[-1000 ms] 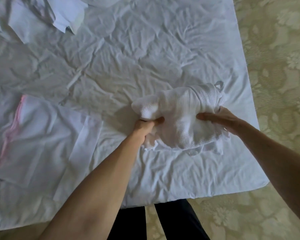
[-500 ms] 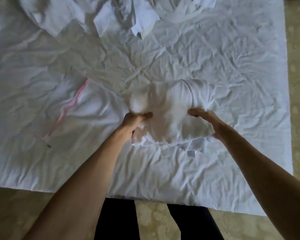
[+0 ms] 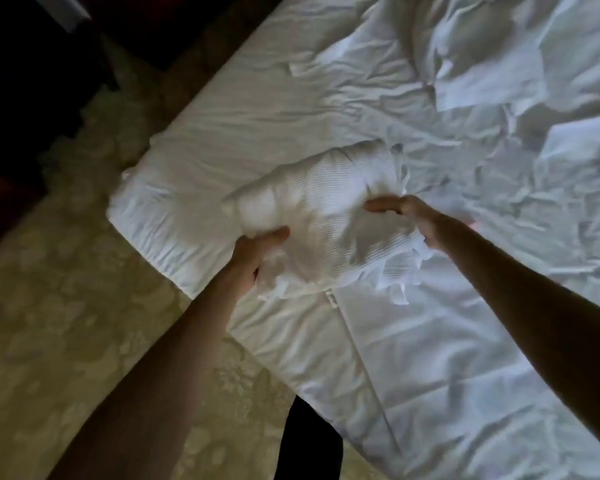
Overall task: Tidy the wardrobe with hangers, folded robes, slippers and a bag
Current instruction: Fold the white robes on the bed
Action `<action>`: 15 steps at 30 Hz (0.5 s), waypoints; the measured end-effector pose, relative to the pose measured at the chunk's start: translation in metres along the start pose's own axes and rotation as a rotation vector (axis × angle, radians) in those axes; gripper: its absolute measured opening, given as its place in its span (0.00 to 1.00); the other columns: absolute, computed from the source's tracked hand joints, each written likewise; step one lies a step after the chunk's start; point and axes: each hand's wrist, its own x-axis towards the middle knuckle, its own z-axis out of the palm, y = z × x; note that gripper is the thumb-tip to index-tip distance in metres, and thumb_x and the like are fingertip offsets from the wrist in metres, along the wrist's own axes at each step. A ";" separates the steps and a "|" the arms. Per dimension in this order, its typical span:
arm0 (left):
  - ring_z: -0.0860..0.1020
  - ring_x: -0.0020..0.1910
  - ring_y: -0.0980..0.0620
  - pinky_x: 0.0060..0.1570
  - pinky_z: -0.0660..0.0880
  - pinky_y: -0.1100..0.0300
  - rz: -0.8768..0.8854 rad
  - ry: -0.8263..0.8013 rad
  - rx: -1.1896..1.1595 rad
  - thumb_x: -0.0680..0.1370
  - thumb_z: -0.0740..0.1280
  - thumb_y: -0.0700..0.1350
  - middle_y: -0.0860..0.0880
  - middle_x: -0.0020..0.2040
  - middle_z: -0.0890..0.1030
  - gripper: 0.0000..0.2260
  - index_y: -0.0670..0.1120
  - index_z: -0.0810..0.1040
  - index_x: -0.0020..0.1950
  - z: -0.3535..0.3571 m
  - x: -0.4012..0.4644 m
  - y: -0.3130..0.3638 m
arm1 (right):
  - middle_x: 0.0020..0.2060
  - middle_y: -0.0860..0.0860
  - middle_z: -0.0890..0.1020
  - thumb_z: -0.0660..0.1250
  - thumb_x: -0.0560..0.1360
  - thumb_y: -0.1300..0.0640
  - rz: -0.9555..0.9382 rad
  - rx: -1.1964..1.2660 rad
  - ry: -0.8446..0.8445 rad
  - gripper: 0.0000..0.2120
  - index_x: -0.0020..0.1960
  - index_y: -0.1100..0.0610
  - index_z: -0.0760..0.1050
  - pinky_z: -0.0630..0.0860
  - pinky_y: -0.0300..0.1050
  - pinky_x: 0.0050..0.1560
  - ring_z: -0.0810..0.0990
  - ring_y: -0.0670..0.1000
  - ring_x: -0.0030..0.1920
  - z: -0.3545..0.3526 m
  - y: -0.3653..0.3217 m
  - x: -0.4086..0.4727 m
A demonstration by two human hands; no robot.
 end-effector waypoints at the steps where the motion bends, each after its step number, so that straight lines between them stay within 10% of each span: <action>1: 0.85 0.50 0.46 0.42 0.81 0.55 0.007 0.026 -0.040 0.71 0.79 0.46 0.43 0.53 0.86 0.20 0.40 0.82 0.60 -0.033 0.010 0.007 | 0.47 0.58 0.87 0.77 0.68 0.51 0.015 -0.041 -0.045 0.23 0.58 0.62 0.81 0.81 0.46 0.44 0.87 0.56 0.42 0.032 -0.021 0.023; 15: 0.84 0.56 0.46 0.62 0.78 0.47 0.111 0.289 -0.386 0.67 0.81 0.49 0.46 0.56 0.86 0.26 0.42 0.82 0.62 -0.293 0.164 0.039 | 0.50 0.55 0.82 0.79 0.66 0.42 -0.016 -0.433 -0.119 0.25 0.55 0.55 0.77 0.74 0.49 0.40 0.79 0.56 0.48 0.312 -0.187 0.248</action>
